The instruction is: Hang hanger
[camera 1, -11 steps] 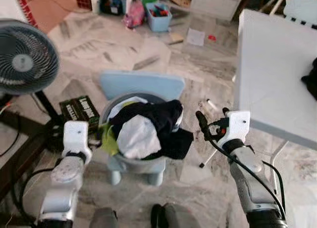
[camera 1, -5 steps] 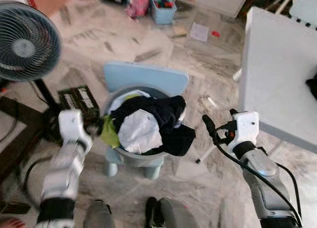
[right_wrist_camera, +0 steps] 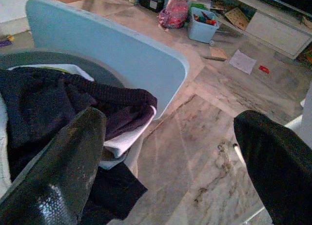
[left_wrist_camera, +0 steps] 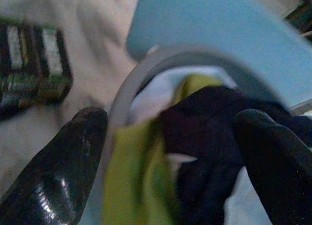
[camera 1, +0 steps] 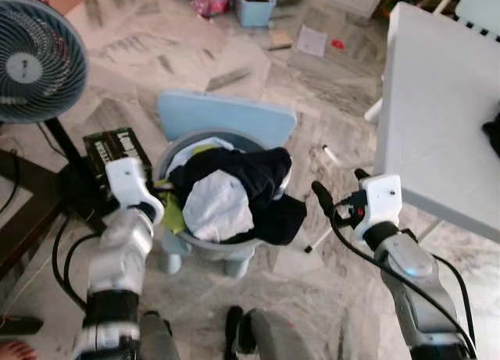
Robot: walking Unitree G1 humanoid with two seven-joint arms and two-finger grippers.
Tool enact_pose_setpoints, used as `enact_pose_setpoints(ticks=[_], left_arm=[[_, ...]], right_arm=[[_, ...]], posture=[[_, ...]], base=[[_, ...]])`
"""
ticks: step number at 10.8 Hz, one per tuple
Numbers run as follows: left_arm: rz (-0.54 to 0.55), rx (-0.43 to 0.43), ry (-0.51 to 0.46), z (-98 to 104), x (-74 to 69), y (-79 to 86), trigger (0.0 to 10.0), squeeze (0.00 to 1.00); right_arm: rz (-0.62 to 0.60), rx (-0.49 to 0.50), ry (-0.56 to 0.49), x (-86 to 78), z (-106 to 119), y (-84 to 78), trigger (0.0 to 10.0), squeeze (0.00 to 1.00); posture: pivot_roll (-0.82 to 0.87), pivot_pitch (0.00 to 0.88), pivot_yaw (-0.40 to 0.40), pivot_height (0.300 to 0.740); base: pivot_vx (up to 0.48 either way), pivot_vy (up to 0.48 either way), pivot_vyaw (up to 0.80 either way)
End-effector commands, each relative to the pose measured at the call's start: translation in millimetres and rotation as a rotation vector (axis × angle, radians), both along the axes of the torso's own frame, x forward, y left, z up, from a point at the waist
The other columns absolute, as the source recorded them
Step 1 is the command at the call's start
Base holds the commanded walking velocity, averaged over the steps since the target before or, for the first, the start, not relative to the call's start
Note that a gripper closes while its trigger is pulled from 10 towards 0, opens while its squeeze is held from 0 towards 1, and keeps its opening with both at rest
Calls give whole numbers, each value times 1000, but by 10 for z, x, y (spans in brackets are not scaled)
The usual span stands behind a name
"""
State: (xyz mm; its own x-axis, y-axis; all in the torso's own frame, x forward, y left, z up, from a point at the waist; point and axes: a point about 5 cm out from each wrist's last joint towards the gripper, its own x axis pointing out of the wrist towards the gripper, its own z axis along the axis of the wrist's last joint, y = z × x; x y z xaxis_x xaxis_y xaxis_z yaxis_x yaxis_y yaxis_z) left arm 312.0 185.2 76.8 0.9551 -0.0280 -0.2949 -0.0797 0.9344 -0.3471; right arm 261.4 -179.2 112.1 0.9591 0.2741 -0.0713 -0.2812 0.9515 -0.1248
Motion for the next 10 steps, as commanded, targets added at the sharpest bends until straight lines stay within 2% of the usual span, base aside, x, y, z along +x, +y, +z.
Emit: enact_pose_setpoints(ticks=[1, 2, 3, 5, 7, 8, 10], left_arm=[[0, -29, 38, -77, -8, -37, 10000, 0], [30, -78, 19, -37, 56, -28, 10000, 0], [28, -86, 23, -21, 117, -48, 10000, 0], [-20, -122, -1, 59, 248, -198, 10000, 0], [-40, -136, 25, 46, 290, -279, 10000, 0], [-32, -186, 76, -32, 277, -324, 10000, 0], [-18, -227, 93, -72, 301, -308, 10000, 0]], right_arm=[[-2, -26, -1, -39, 22, -50, 10000, 0], [2, -39, 1, -73, 30, -85, 10000, 0], [0, -48, 2, -94, 42, -109, 10000, 0], [16, -73, 3, -145, 73, -122, 10000, 0], [26, -82, 10, -159, 69, -119, 10000, 0], [37, -93, 4, -153, 90, -108, 10000, 0], [31, -105, 7, -155, 103, -147, 10000, 0]], posture=[[-109, 213, -212, 740], [-126, 210, -218, 740], [-138, 210, -221, 740], [-164, 212, -235, 740], [-169, 216, -240, 740], [-178, 219, -243, 740], [-186, 220, -246, 740]], base=[[0, 0, 0], [0, 0, 0], [0, 0, 0], [0, 0, 0], [0, 0, 0], [0, 0, 0], [0, 0, 0]])
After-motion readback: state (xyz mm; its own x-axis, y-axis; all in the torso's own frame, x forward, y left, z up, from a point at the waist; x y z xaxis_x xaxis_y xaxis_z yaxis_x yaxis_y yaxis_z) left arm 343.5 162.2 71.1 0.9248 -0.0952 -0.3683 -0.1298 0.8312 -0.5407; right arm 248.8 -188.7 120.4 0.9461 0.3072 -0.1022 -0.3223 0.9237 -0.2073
